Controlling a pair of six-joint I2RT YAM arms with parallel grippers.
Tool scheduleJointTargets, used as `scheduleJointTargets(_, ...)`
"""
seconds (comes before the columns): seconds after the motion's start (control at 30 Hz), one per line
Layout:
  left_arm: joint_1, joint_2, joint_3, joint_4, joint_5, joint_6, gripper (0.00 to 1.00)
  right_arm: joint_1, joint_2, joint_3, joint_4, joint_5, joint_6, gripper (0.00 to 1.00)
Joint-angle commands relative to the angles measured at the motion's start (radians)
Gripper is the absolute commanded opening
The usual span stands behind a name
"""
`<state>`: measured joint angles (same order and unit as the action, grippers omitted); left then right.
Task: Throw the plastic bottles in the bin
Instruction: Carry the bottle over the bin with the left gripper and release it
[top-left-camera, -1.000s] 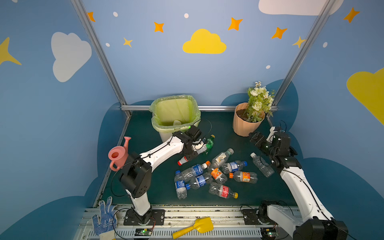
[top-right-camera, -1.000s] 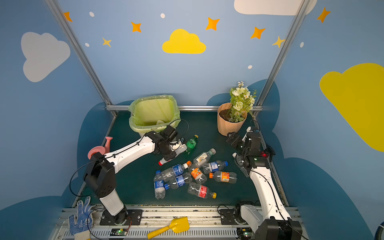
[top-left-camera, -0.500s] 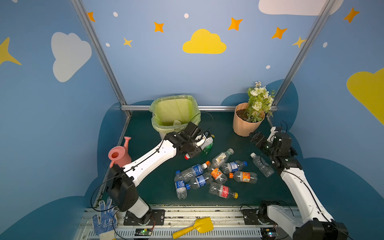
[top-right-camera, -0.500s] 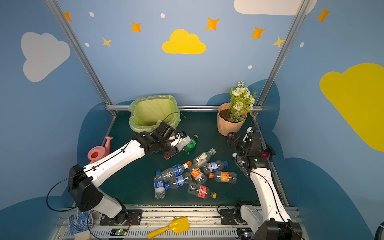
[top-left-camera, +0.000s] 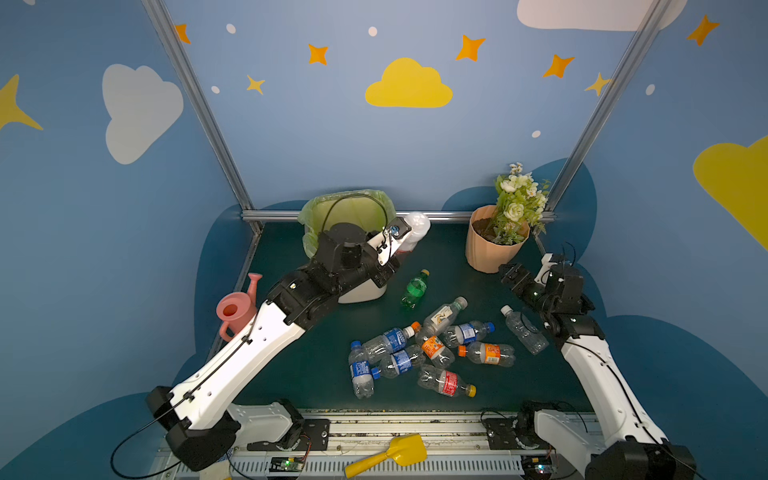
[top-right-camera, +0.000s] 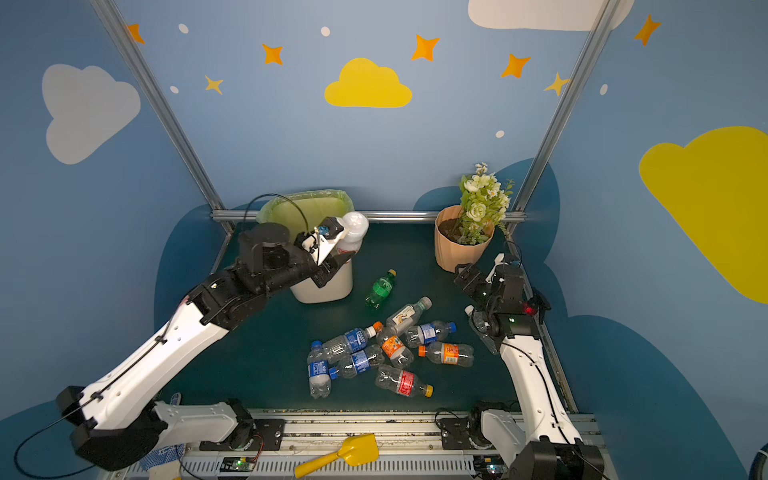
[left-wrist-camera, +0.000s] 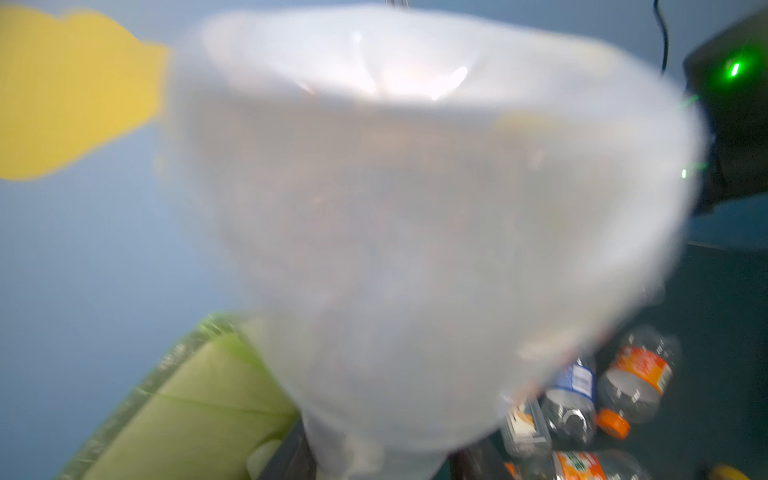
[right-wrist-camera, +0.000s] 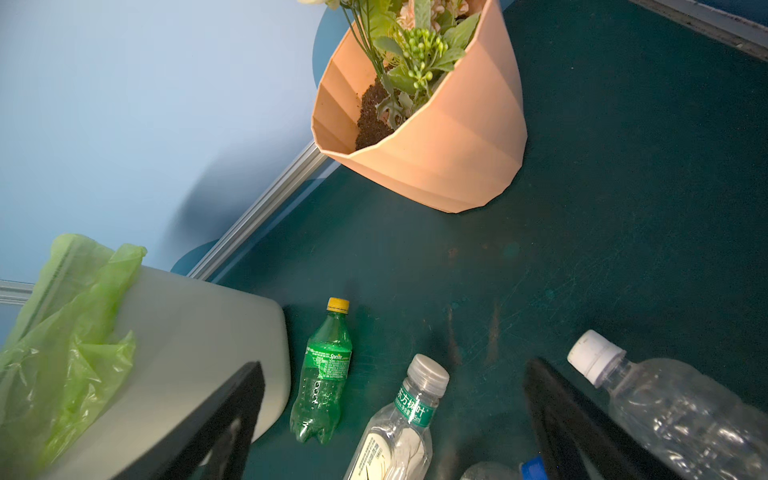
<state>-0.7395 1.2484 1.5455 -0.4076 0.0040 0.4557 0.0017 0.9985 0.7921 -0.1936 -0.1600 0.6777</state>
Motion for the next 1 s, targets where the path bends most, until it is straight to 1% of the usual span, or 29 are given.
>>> scheduleJointTargets(0.0,-0.005,-0.06,0.074,0.164,-0.055,0.088,0.48,-0.004,-0.012,-0.007,0.026,-0.012,0.008,0.97)
scheduleJointTargets(0.2,-0.009,-0.087,0.166,0.262,-0.08,0.17,0.49,-0.005,-0.013,-0.004,0.026,-0.01,0.011,0.97)
scheduleJointTargets(0.33,-0.003,-0.072,0.155,0.309,-0.178,0.194,0.49,-0.005,-0.015,0.001,0.022,-0.012,0.012,0.97)
scheduleJointTargets(0.4,0.032,-0.059,0.116,0.314,-0.193,0.148,0.49,-0.005,-0.014,0.001,0.023,-0.014,0.014,0.97)
scheduleJointTargets(0.47,0.096,-0.039,0.073,0.288,-0.181,0.053,0.49,-0.005,-0.012,0.001,0.025,-0.018,0.016,0.97)
scheduleJointTargets(0.57,0.223,-0.005,-0.007,0.219,-0.101,-0.142,0.51,-0.006,-0.015,0.004,0.021,-0.024,0.017,0.97)
scheduleJointTargets(0.6,0.251,0.005,-0.033,0.203,-0.076,-0.175,0.54,-0.006,-0.018,0.003,0.019,-0.023,0.015,0.97)
scheduleJointTargets(0.67,0.262,0.028,-0.032,0.161,-0.109,-0.179,0.71,-0.006,-0.025,0.005,0.016,-0.016,0.007,0.97)
scheduleJointTargets(0.8,0.262,0.044,0.13,0.075,-0.149,-0.138,0.98,-0.007,-0.04,0.012,0.002,0.0,-0.007,0.97)
scheduleJointTargets(0.83,0.26,0.038,0.172,0.073,-0.148,-0.124,1.0,-0.008,-0.041,0.011,0.0,0.0,-0.007,0.97)
scheduleJointTargets(0.97,0.254,0.005,0.261,0.102,-0.133,-0.084,1.0,-0.008,-0.049,0.001,0.0,-0.007,0.003,0.97)
